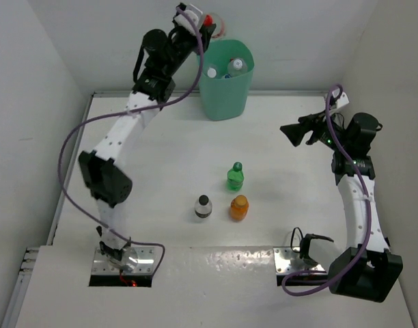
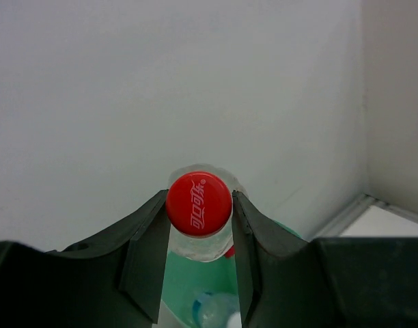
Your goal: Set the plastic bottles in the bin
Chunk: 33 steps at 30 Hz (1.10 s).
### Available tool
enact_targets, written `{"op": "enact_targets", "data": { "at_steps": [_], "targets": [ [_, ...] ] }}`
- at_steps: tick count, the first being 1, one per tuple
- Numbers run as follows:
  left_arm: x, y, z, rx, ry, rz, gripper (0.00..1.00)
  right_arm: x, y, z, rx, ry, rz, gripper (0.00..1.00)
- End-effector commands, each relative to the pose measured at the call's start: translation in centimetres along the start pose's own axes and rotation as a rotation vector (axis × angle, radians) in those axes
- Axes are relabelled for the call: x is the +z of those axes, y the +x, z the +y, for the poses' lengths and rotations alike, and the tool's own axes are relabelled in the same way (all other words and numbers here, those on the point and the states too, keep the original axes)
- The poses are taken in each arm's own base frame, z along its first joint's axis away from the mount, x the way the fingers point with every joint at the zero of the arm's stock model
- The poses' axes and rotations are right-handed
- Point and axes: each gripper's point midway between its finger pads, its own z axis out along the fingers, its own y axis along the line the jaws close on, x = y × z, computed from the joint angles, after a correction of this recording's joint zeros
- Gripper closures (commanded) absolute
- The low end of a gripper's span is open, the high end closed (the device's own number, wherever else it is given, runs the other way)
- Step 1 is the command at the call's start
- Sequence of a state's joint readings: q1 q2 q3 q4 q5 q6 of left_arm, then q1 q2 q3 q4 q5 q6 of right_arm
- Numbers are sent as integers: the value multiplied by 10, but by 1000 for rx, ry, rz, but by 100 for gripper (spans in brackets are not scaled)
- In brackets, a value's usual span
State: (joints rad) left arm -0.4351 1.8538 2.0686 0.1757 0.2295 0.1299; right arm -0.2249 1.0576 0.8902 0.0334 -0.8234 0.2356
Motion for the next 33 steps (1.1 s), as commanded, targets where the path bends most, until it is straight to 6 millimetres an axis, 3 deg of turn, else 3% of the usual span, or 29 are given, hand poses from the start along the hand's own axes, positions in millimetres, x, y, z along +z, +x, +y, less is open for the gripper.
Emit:
{"op": "enact_targets", "data": {
  "at_steps": [1, 2, 3, 4, 6, 8, 10, 13, 15, 16, 19, 20, 21, 22, 23, 24, 25, 26, 27, 28, 29, 30, 31, 32, 33],
  "targets": [
    [35, 41, 37, 11, -132, -49, 100, 1, -7, 4, -63, -25, -23, 18],
    [44, 16, 43, 26, -137, -121, 100, -1, -5, 5, -77, -22, -14, 18],
    [51, 22, 44, 18, -140, -139, 100, -2, -2, 5, -79, -23, -9, 18],
    [63, 62, 40, 42, -134, -97, 100, -2, 1, 6, -87, -24, 0, 18],
    [70, 71, 34, 88, -158, -132, 98, -5, 2, 7, -115, -22, 5, 18],
    [71, 94, 30, 97, -159, -130, 76, -8, 9, 9, -92, -23, 29, 18],
    [73, 109, 30, 105, -167, -104, 34, -9, 10, 11, -95, -26, 36, 18],
    [72, 110, 35, 90, -197, -98, 19, -10, 16, 14, -88, -37, 47, 18],
    [69, 94, 41, 83, -224, -116, 6, -10, 18, 15, -86, -43, 48, 18],
    [65, 71, 45, 86, -230, -141, 3, -8, 23, 19, -82, -56, 56, 18],
    [55, 25, 53, 49, -250, -189, 0, -2, 31, 27, -92, -91, 62, 18],
    [42, -10, 64, 25, -269, -213, 0, -1, 33, 30, -94, -104, 64, 18],
    [36, -23, 65, 9, -267, -211, 0, 2, 39, 36, -99, -128, 72, 18],
    [29, -16, 66, -9, -253, -154, 0, 4, 45, 43, -129, -163, 81, 18],
    [9, -57, 74, -4, -251, -186, 0, 7, 48, 54, -149, -207, 85, 18],
    [-2, -65, 74, -12, -239, -171, 0, 8, 57, 59, -152, -232, 99, 18],
    [-24, -71, 76, -37, -237, -130, 0, 8, 72, 74, -218, -326, 116, 18],
    [-23, -39, 68, -52, -211, -58, 0, 10, 74, 77, -240, -344, 120, 18],
    [-48, -70, 74, -59, -217, -83, 0, 9, 80, 82, -260, -382, 125, 18],
    [-59, -67, 73, -69, -210, -59, 0, 12, 87, 91, -263, -421, 140, 18],
    [-72, -30, 64, -87, -194, 30, 0, 15, 93, 104, -282, -473, 146, 18],
    [-83, -26, 58, -82, -182, 51, 0, 18, 98, 106, -279, -485, 154, 18],
    [-105, -46, 54, -64, -184, 30, 0, 24, 105, 111, -277, -511, 165, 18],
    [-117, -15, 45, -82, -175, 99, 0, 27, 105, 113, -281, -515, 161, 18],
    [-127, -11, 41, -73, -172, 118, 0, 33, 114, 117, -288, -521, 174, 18]
  ]
}}
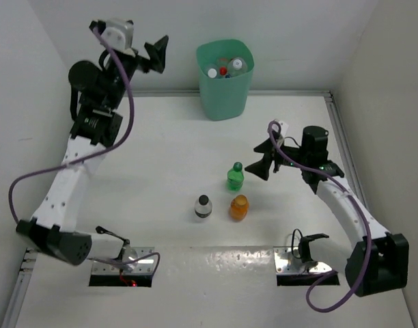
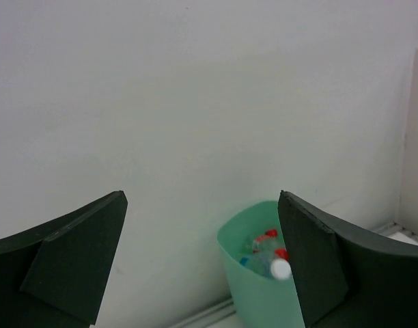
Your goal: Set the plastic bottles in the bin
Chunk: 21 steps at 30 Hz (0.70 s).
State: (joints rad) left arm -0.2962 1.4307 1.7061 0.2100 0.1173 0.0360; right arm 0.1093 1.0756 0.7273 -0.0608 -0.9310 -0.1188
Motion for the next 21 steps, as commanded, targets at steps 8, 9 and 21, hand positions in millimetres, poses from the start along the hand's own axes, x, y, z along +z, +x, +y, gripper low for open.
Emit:
{"op": "enact_targets", "data": {
  "at_steps": [8, 9, 21],
  "targets": [
    [-77, 89, -30, -62, 66, 271, 0, 52, 33, 3, -129, -59, 32, 17],
    [-80, 99, -28, -72, 58, 291, 0, 56, 30, 0, -161, -49, 10, 17],
    [-81, 112, -28, -63, 51, 304, 0, 79, 56, -16, -194, 44, 19, 23]
  ]
}}
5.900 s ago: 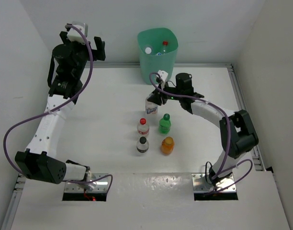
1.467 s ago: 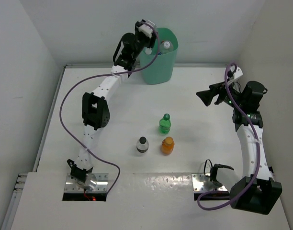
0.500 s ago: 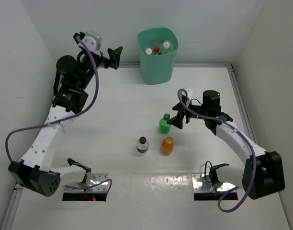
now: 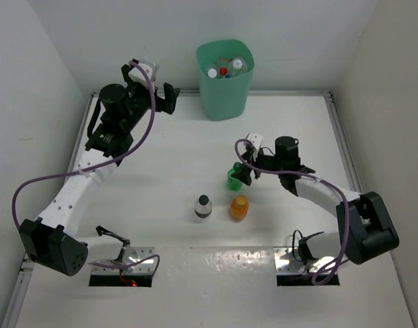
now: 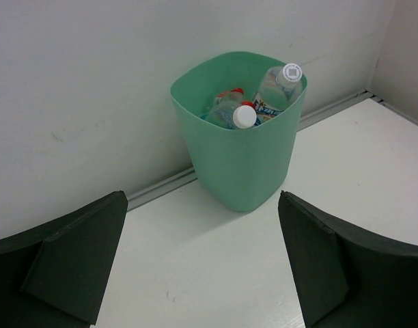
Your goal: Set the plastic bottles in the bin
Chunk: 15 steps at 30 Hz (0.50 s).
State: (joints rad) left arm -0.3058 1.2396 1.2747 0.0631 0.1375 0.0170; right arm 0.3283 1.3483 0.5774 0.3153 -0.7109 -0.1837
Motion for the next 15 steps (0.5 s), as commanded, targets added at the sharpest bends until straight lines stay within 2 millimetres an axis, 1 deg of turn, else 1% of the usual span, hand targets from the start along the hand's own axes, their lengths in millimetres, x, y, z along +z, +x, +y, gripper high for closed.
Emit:
{"op": "enact_targets", "data": {
  "at_steps": [1, 2, 3, 4, 5, 7, 8, 9, 10, 12, 13, 14, 15],
  "targets": [
    [-3, -24, 5, 7, -18, -74, 0, 8, -22, -18, -105, 73, -81, 25],
    [-3, -24, 5, 7, -18, -74, 0, 9, -23, -17, -110, 73, -85, 31],
    [-3, -24, 5, 7, -18, -74, 0, 11, -26, -19, -121, 79, -97, 35],
    [-3, -19, 5, 5, -17, -65, 0, 11, -26, -22, -122, 87, -98, 39],
    [-3, -19, 5, 14, -17, -65, 0, 12, -25, -21, -120, 86, -97, 46],
    [-3, -19, 5, 14, -17, -65, 0, 11, -33, -24, -130, 94, -116, 55],
    [-3, -19, 5, 14, -17, -65, 0, 11, -36, -23, -133, 92, -122, 69],
    [-3, -14, 9, 23, -26, -55, 0, 10, -41, -23, -132, 87, -136, 76],
    [-3, -14, 9, 24, -26, -55, 0, 8, -46, -24, -135, 93, -149, 81],
    [-3, -14, 9, 24, -26, -55, 0, 3, -60, -26, -140, 104, -179, 89],
    [-3, -14, 9, 24, -26, -55, 0, -3, -72, -30, -132, 120, -203, 91],
    [0, -11, 8, 22, -16, -47, 0, -7, -84, -29, -144, 126, -227, 92],
    [0, -10, 8, 22, -16, -47, 0, -13, -105, -35, -158, 142, -264, 95]
  ]
}}
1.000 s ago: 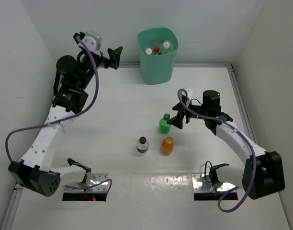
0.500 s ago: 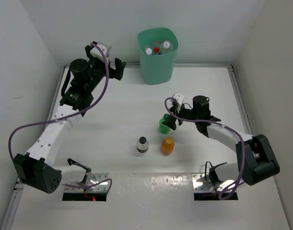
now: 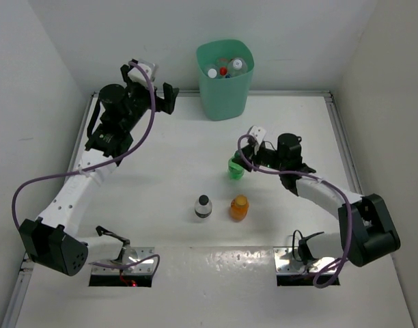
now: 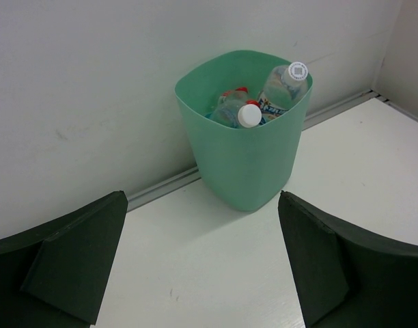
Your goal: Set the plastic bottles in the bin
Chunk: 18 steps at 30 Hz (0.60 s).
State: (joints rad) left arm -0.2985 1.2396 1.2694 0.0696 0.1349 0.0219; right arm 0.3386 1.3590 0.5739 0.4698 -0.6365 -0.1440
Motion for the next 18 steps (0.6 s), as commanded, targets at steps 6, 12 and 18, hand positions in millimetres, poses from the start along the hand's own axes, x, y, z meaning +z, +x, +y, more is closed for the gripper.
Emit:
{"op": "enact_targets", "data": {
  "at_steps": [6, 12, 18],
  "targets": [
    [3, -6, -4, 14, 24, -41, 0, -38, -207, -77, -140, 189, -428, 100],
    [16, 5, -8, 11, 36, -31, 0, -69, -361, -159, -220, 332, -742, 100],
    [23, 6, 2, 4, 9, -26, 0, -33, -368, -245, -201, 481, -861, 100]
  ]
}}
